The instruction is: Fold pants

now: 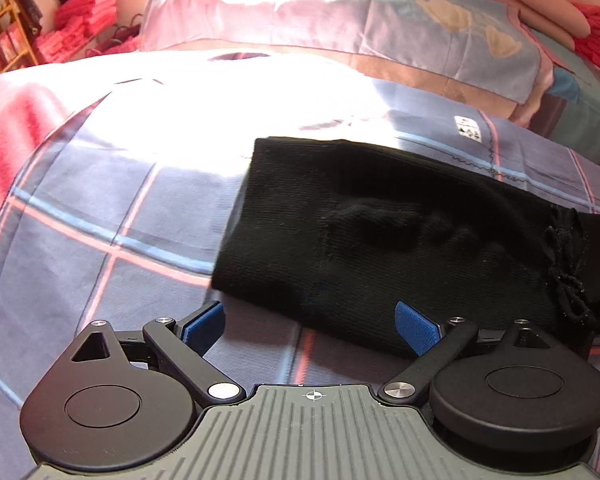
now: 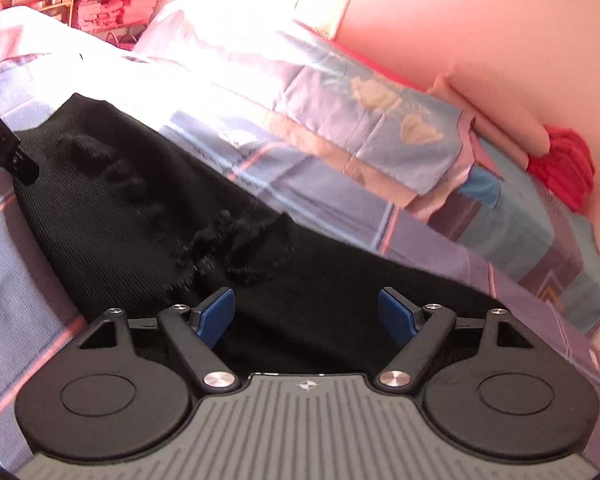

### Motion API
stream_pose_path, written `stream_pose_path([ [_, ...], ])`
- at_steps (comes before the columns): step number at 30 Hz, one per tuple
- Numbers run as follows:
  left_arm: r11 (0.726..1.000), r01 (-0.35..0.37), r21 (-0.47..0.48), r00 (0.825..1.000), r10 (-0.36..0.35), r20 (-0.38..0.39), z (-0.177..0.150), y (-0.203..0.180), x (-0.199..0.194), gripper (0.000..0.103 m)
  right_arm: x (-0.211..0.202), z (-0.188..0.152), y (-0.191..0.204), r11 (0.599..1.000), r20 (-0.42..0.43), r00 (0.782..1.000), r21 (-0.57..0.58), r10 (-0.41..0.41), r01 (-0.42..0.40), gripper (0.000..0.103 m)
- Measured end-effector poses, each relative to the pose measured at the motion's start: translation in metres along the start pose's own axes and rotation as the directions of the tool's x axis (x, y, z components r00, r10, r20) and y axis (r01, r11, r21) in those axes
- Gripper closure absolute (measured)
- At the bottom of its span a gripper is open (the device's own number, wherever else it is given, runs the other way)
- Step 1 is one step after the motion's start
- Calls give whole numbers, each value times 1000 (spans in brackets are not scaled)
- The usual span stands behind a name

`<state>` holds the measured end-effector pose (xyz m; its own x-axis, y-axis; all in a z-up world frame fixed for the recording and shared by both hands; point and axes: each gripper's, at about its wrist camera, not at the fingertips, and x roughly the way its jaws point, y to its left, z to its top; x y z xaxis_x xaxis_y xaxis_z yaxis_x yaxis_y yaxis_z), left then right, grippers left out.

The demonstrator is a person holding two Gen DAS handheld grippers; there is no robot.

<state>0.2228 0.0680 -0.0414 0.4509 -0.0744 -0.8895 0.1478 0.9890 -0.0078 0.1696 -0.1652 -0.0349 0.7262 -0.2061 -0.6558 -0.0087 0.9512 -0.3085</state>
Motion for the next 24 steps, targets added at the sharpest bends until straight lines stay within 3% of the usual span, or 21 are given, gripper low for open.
stream_pose_path([
  [4, 986, -60, -155, 998, 59, -11, -24, 62, -4, 0, -10, 21, 62, 983, 72, 986, -115, 150, -141, 18],
  [7, 964, -111, -242, 994, 108, -25, -41, 99, -9, 0, -3, 35, 122, 955, 77, 972, -218, 220, -199, 16],
  [9, 952, -143, -270, 990, 141, -26, -51, 117, -13, 0, 3, 40, 158, 937, 88, 968, -287, 235, -201, 16],
  [13, 928, -177, -327, 983, 181, -18, -65, 143, -23, 0, 29, 44, 224, 896, 78, 985, -431, 156, -108, 17],
  [16, 915, -160, -371, 986, 167, -14, -74, 156, -30, 0, 39, 50, 241, 886, 145, 986, -464, 86, -9, 13],
  [19, 909, -156, -386, 986, 165, -8, -81, 160, -33, 0, 51, 64, 239, 904, 138, 989, -428, 51, 14, 13],
  [21, 907, -148, -394, 988, 156, -13, -85, 160, -34, 0, 59, 70, 225, 934, 101, 993, -357, 56, -17, 13],
  [23, 908, -142, -395, 989, 149, -14, -86, 158, -33, 0, 63, 70, 210, 958, 58, 992, -271, 112, -93, 19],
  [24, 910, -140, -390, 989, 147, -13, -86, 156, -33, 0, 64, 69, 207, 959, 48, 990, -259, 132, -116, 27],
])
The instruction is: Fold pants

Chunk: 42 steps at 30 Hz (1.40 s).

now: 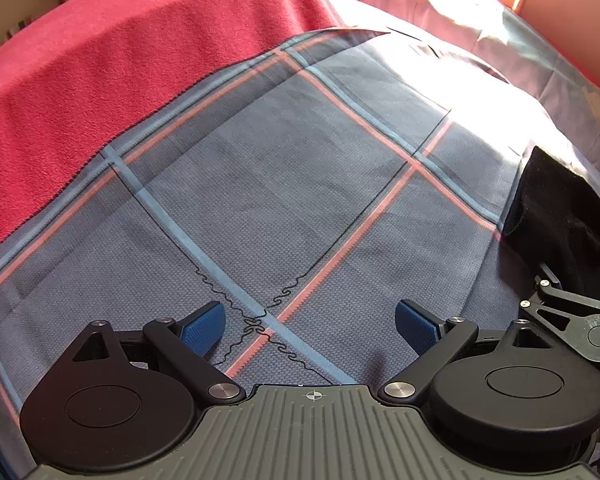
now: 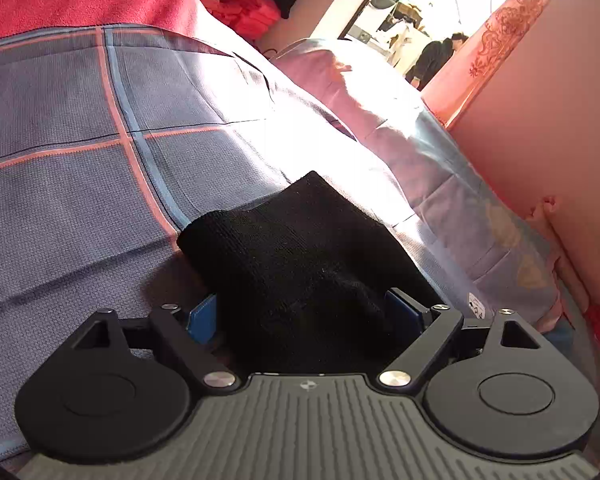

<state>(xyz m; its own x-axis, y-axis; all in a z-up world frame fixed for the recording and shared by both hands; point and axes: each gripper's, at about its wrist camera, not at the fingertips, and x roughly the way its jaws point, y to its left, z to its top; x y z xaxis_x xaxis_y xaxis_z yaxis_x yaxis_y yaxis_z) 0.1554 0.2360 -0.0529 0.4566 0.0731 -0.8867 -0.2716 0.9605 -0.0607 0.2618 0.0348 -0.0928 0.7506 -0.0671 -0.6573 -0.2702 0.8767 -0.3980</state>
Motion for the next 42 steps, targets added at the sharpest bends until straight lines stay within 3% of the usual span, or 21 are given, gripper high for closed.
stream_pose_path([
  [1, 1000, 1, 7, 1000, -1, 0, -1, -2, 0, 0, -3, -2, 3, 999, 2, 999, 4, 32, -32, 43],
  [3, 1000, 8, 20, 1000, -8, 1, -1, -7, 1, 0, -4, -1, 8, 997, -1, 998, -12, 70, -70, 61],
  [4, 1000, 9, 25, 1000, -9, 1, -1, -9, 2, 0, -4, 0, 10, 997, 0, 997, -21, 74, -74, 67],
  [7, 999, 12, 39, 1000, -11, -3, -2, -15, 4, 0, -2, 1, 2, 994, -1, 994, 19, 106, -106, 69],
  [9, 999, 15, 43, 1000, -15, -1, -3, -16, 3, 0, -4, 4, -9, 989, -5, 991, 67, 131, -130, 78],
  [17, 997, 54, 56, 999, -54, -2, -1, -27, 1, 0, -22, 19, -73, 913, 25, 970, 332, 243, -237, 80],
  [21, 984, 130, 121, 991, -132, 5, -1, -57, -5, 0, -43, 16, -127, 830, 90, 958, 481, 273, -282, 80],
  [23, 966, 188, 176, 982, -190, -7, -4, -83, -6, 0, -51, 10, -153, 782, 116, 952, 546, 284, -300, 80],
  [27, 905, 317, 284, 948, -314, -58, -17, -142, -8, 0, -75, -11, -205, 706, 165, 953, 641, 254, -299, 82],
  [31, 856, 380, 351, 923, -375, -84, -25, -186, -11, 0, -115, -50, -264, 656, 218, 963, 706, 156, -266, 82],
  [35, 819, 397, 413, 914, -392, -101, -30, -219, -15, 0, -150, -121, -315, 601, 183, 983, 785, 12, -153, 82],
  [37, 806, 392, 444, 916, -387, -106, -32, -235, -16, 0, -147, -169, -333, 543, 108, 993, 837, -39, -70, 82],
  [40, 790, 382, 480, 920, -376, -113, -32, -260, -17, 0, -122, -233, -343, 466, -143, 988, 872, -52, 151, 82],
  [42, 775, 377, 507, 921, -372, -116, -32, -278, -20, 0, -121, -259, -344, 392, -148, 989, 909, -24, 145, 84],
])
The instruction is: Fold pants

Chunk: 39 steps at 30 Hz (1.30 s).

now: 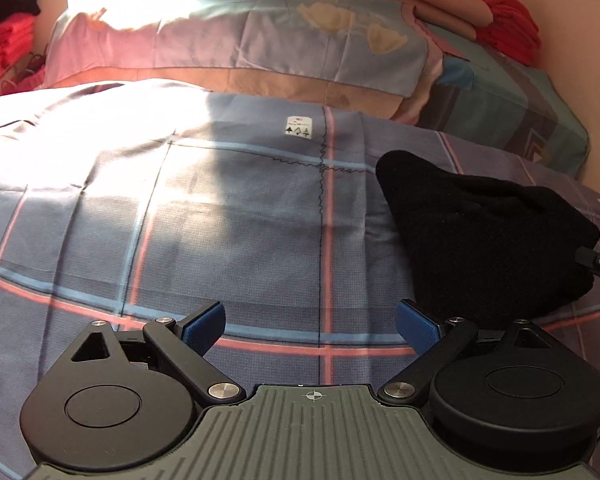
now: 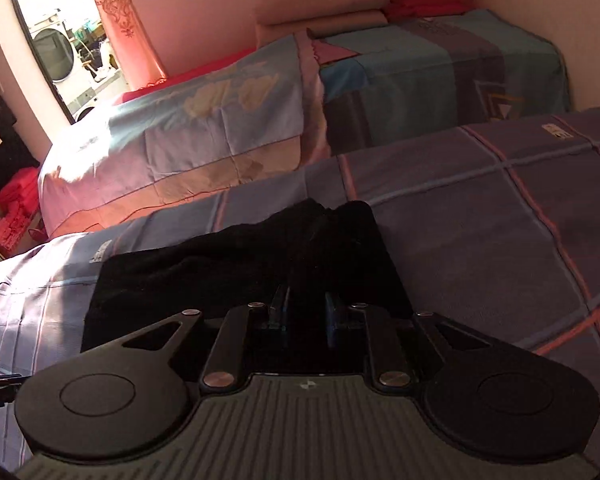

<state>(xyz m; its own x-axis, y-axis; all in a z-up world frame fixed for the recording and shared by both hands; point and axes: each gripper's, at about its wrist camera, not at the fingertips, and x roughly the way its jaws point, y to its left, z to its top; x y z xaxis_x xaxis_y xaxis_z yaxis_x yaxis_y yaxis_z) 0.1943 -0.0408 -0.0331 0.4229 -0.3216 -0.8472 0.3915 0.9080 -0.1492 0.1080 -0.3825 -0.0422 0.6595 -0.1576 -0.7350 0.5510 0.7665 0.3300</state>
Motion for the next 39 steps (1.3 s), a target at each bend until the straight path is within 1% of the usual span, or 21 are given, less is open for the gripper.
stream_pose_path([
  [5, 999, -2, 54, 1000, 2, -9, 23, -31, 15, 0, -12, 10, -9, 998, 90, 995, 46, 44, -49, 79],
  [6, 998, 1, 56, 1000, 0, -15, 27, -36, 20, 0, -10, 15, -9, 996, 92, 994, 60, 60, -66, 59],
  [8, 998, -6, 60, 1000, 7, -23, 32, -43, 28, 0, -5, 24, -11, 993, 109, 991, 78, 77, -86, 31],
  [9, 998, -9, 66, 1000, 11, -26, 34, -49, 32, 0, -2, 28, -11, 992, 109, 989, 77, 95, -104, 31],
  [11, 997, -9, 73, 1000, 12, -28, 35, -54, 37, 0, 14, 32, -11, 990, 58, 992, 81, 115, -119, 31],
  [12, 997, -13, 74, 999, 15, -31, 35, -57, 39, 0, 22, 31, -9, 993, 28, 995, 68, 96, -98, 38],
  [13, 997, -14, 75, 999, 17, -34, 36, -58, 41, 0, 21, 26, -4, 997, 21, 997, 12, 71, -72, 49],
  [14, 997, -16, 77, 999, 19, -37, 37, -60, 43, 0, 21, 25, 1, 997, 14, 997, -42, 73, -72, 86],
  [16, 996, -22, 82, 999, 25, -39, 38, -62, 44, 0, 0, 24, 6, 991, 45, 995, -99, 92, -87, 92],
  [19, 996, 1, 92, 999, 3, -41, 36, -65, 44, 0, -39, 20, -10, 994, 133, 985, -46, 106, -101, 94],
  [22, 995, 32, 93, 998, -26, -65, 34, -73, 53, 0, -10, 4, -28, 999, -26, 1000, -41, -12, 11, 94],
  [23, 994, 26, 108, 997, -18, -79, 34, -77, 57, 0, -11, 3, -29, 999, -17, 1000, -37, -14, 13, 93],
  [26, 990, 11, 138, 997, 0, -83, 33, -83, 61, 0, -32, 10, -5, 989, 160, 986, -131, -48, 69, 83],
  [28, 990, 6, 143, 996, 7, -90, 36, -84, 62, 0, -29, 13, 17, 971, 187, 982, -237, 8, 37, 79],
  [31, 989, -1, 145, 995, 15, -96, 37, -85, 63, 0, -7, 16, 39, 941, 118, 987, -332, 112, -67, 79],
  [33, 989, -6, 150, 995, 21, -96, 38, -87, 63, 0, 17, 19, 39, 940, 52, 994, -335, 91, -68, 79],
  [34, 988, -6, 152, 995, 21, -96, 38, -87, 63, 0, 28, 24, 32, 954, 41, 999, -300, 34, -21, 86],
  [36, 988, -10, 157, 995, 25, -93, 37, -87, 63, 0, 26, 34, 16, 985, 80, 997, -173, 6, 8, 103],
  [37, 987, -11, 157, 995, 26, -94, 37, -86, 62, 0, 18, 36, 11, 993, 108, 994, -119, -10, 23, 102],
  [38, 988, -8, 156, 995, 23, -95, 37, -86, 62, 0, 14, 38, 8, 994, 116, 993, -104, -11, 23, 95],
  [39, 988, -6, 154, 995, 22, -97, 37, -85, 63, 0, 12, 38, 5, 995, 112, 994, -102, 0, 12, 75],
])
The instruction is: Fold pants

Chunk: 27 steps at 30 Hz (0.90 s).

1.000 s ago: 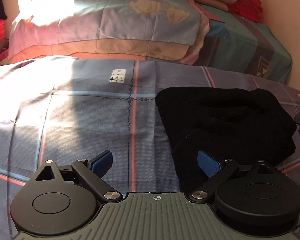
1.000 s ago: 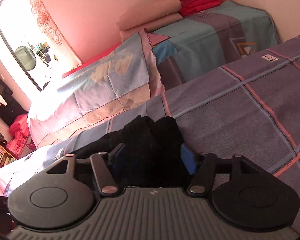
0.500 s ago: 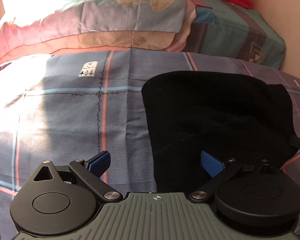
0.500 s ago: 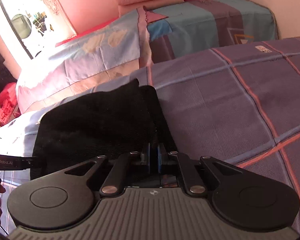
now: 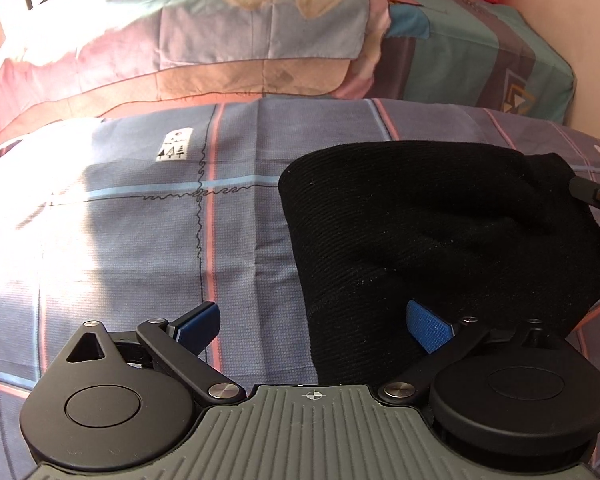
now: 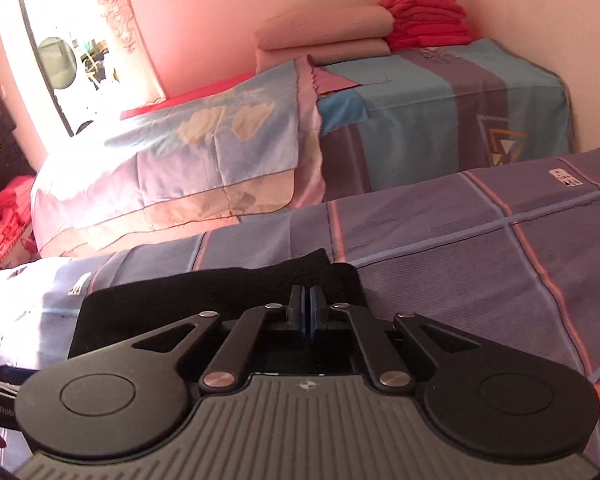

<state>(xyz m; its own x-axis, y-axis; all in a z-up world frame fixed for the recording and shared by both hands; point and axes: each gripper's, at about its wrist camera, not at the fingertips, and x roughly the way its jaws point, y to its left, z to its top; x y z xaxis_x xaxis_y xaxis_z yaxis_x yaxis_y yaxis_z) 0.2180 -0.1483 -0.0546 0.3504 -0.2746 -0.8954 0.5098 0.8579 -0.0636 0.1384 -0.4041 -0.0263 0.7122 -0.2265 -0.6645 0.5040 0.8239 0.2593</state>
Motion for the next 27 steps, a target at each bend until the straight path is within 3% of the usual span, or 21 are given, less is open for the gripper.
stream_pose_path([
  [1, 1000, 2, -2, 1000, -2, -2, 0, 1, 0, 0, -2, 0, -3, 1000, -9, 1000, 4, 7, -7, 44],
  [3, 1000, 3, -5, 1000, -3, -3, 1, 2, 0, 0, -6, -3, -11, 999, -21, 999, 14, 31, -31, 23],
  [9, 1000, -2, 18, 1000, 2, 0, 2, -1, 1, 0, 3, -14, -39, 987, -130, 985, 126, 118, -101, 20],
  [11, 999, 32, 17, 999, -32, 1, 2, 2, 2, 0, 9, -17, -45, 979, -168, 974, 162, 154, -126, 16],
  [13, 988, 151, -15, 989, -151, 1, 1, 13, 5, 0, 16, -20, -53, 967, -214, 956, 201, 200, -157, 13],
  [15, 952, 295, -86, 953, -299, -37, -2, 25, 17, 0, 24, -23, -62, 946, -246, 931, 251, 269, -207, 12],
  [16, 923, 364, -128, 925, -374, -66, -5, 30, 27, 0, 27, -24, -65, 934, -238, 924, 272, 298, -231, 10],
  [18, 883, 430, -188, 891, -449, -71, -11, 35, 40, 0, 30, -25, -70, 916, -220, 916, 305, 335, -262, 9],
  [20, 882, 432, -187, 892, -448, -54, -11, 32, 40, 0, 32, -23, -70, 905, -218, 910, 325, 353, -274, 12],
  [21, 880, 435, -192, 891, -451, -48, -10, 28, 39, 0, 33, -24, -67, 912, -227, 911, 313, 344, -266, 26],
  [22, 866, 459, -197, 878, -476, -43, -9, 25, 39, 0, 33, -27, -63, 912, -232, 906, 300, 353, -278, 40],
  [23, 861, 466, -205, 875, -483, -40, -9, 21, 37, 0, 30, -28, -62, 912, -225, 906, 292, 358, -288, 44],
  [24, 877, 437, -197, 892, -452, -31, -8, 14, 31, 0, 26, -28, -62, 908, -216, 905, 292, 367, -299, 52],
  [27, 892, 428, -144, 902, -432, 0, -12, -1, 4, 0, 6, -27, -65, 879, -178, 894, 337, 412, -337, 57],
])
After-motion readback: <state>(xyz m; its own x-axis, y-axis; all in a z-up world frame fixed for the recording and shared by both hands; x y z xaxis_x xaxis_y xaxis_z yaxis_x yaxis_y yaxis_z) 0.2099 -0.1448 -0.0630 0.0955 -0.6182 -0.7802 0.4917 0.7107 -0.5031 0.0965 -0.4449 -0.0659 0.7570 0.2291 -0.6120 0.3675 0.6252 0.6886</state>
